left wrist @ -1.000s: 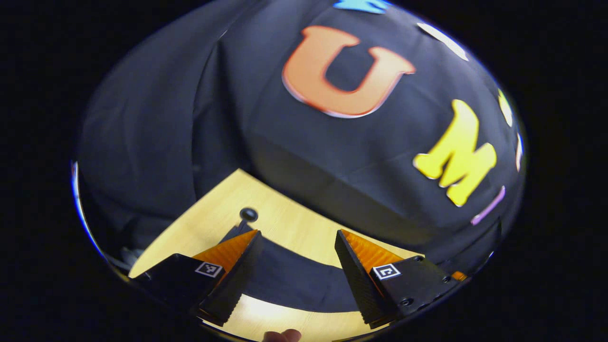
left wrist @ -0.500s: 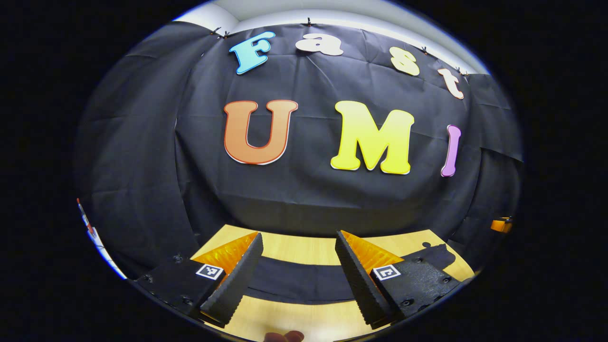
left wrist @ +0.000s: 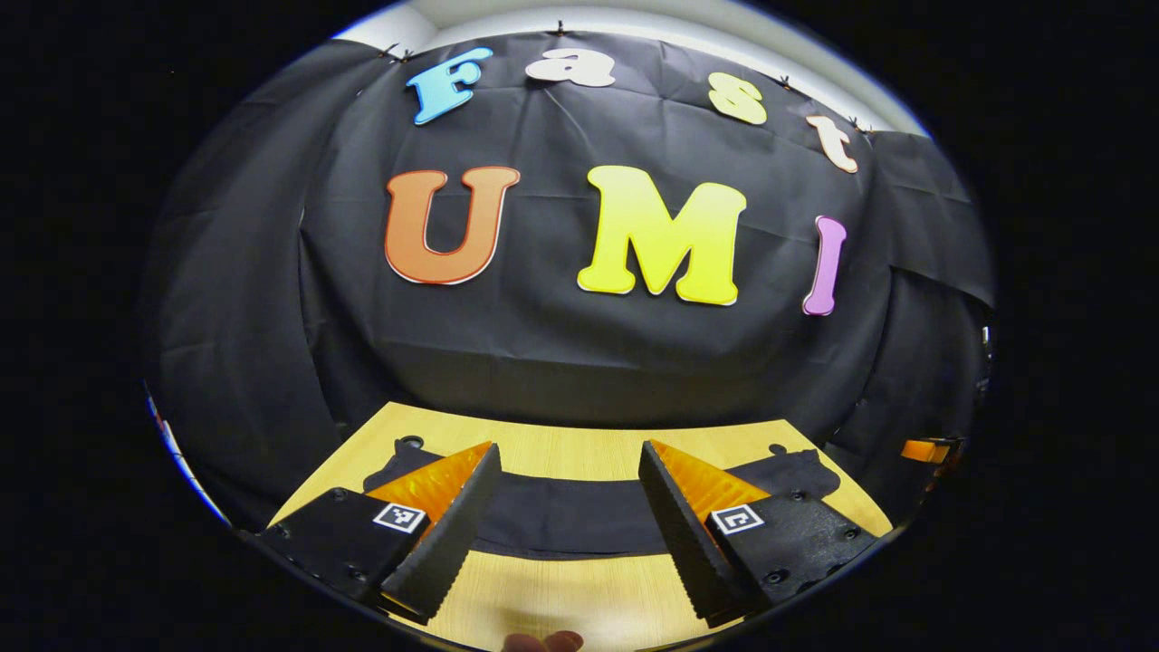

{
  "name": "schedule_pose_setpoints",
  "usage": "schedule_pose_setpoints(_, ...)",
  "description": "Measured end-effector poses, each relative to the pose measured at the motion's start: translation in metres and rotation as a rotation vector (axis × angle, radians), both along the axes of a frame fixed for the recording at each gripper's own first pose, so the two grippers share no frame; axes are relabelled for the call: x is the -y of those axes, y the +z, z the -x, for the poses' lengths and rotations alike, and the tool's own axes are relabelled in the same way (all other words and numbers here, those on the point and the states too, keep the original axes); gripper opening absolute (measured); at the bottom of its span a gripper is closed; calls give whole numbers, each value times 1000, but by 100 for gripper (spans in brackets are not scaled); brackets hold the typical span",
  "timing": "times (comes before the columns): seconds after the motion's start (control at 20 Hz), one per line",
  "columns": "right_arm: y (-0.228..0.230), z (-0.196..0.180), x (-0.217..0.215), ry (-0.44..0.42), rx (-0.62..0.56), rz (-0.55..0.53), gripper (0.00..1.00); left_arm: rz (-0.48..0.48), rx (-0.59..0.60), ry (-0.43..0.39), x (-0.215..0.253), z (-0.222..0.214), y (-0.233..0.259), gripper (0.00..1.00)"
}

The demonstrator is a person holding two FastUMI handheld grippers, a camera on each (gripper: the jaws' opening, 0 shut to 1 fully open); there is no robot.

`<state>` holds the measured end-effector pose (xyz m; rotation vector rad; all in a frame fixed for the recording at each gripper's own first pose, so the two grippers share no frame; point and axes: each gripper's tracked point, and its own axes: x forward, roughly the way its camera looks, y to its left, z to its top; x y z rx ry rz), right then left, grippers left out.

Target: Grasp the waist and the cuffs of the jeans and fold them to make the two legs overlap; first hold the waist and fold one-third of the jeans toward the cuffs, then hold the cuffs and fold the remaining one-third in the same direction to finish folding.

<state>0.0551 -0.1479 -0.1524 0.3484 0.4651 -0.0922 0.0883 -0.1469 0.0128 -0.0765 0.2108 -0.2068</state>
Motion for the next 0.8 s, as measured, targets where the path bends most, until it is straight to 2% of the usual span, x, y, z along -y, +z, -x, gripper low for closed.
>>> schedule_pose_setpoints(0.2, -74, -46, 21, -31, -81, -67, 99, -3, -27, 18, 11, 2, -2, 99)
schedule_pose_setpoints(0.35, -117, -75, 33, -46, -121, -113, 98, -24, -79, 62, 10, 1, -18, 98)
schedule_pose_setpoints(0.6, -162, -130, 61, -59, -132, -59, 100, -37, -165, 109, 17, 3, -46, 99)
schedule_pose_setpoints(0.7, -171, -144, 57, -49, -137, -72, 94, -35, -190, 112, 24, 4, -53, 99)
schedule_pose_setpoints(0.75, -177, -149, 55, -42, -139, -69, 98, -39, -195, 113, 27, 4, -54, 99)
schedule_pose_setpoints(0.8, -182, -155, 54, -37, -142, -69, 99, -47, -193, 109, 30, 2, -53, 99)
